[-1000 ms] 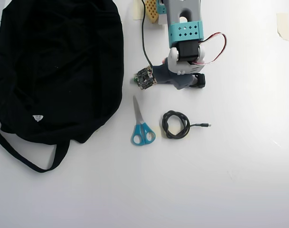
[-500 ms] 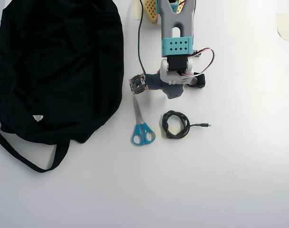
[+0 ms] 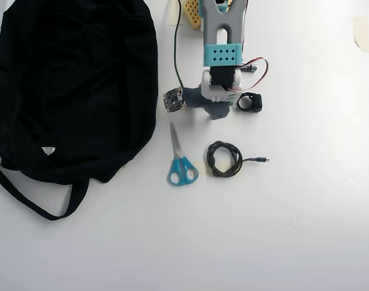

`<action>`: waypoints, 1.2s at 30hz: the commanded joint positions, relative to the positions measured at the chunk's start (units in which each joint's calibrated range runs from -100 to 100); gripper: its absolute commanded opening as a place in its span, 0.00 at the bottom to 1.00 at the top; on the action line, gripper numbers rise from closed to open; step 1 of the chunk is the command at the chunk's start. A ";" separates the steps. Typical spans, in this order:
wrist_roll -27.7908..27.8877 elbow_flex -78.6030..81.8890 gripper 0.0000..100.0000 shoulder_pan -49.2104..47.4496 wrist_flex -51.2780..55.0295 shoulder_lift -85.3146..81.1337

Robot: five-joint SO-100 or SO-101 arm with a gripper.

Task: Put the green marker into the black bag

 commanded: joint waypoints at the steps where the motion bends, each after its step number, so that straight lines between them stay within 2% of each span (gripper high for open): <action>1: -0.18 4.65 0.32 0.40 -2.18 -5.77; 11: 0.03 13.63 0.32 1.37 -14.76 -8.68; 36: 0.50 13.63 0.32 2.42 -15.10 -3.45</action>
